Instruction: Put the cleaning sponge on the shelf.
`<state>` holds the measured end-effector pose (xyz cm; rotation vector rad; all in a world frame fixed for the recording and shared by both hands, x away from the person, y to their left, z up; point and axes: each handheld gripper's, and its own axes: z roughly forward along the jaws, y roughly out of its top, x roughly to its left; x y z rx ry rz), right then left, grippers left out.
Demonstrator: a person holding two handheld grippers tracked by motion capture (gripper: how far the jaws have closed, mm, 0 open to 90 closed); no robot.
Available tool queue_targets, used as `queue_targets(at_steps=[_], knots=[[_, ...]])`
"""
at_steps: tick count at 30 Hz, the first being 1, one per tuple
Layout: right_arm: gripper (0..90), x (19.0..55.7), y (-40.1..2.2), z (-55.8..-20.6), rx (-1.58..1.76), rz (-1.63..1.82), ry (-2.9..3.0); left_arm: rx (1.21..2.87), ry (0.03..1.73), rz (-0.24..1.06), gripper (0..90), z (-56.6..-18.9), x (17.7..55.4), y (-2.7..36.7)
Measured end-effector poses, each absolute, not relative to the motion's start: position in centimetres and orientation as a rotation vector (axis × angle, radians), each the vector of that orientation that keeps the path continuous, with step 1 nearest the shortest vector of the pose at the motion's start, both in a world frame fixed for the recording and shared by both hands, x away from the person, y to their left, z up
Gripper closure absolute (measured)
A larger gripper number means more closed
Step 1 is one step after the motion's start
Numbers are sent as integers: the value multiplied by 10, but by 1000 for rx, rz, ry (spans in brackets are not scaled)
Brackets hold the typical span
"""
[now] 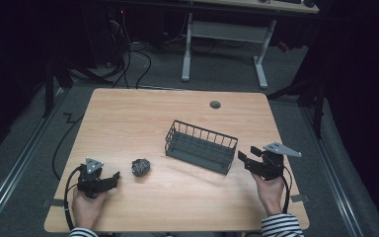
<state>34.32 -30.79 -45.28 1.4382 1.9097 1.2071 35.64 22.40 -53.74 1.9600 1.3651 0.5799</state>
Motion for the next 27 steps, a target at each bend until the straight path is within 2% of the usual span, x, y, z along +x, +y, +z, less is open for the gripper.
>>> queue_targets(at_steps=[5,15,27], knots=[[403,336,-321,-464,1460,1178,1896,1961,1364,580,225,-537,356,224],[402,326,-343,-509,1573,1058,1892,1966,1356,574,218,-537,357,224],[384,330,-328,-530,1500,823,1973,1964,1352,572,223,-537,357,225]])
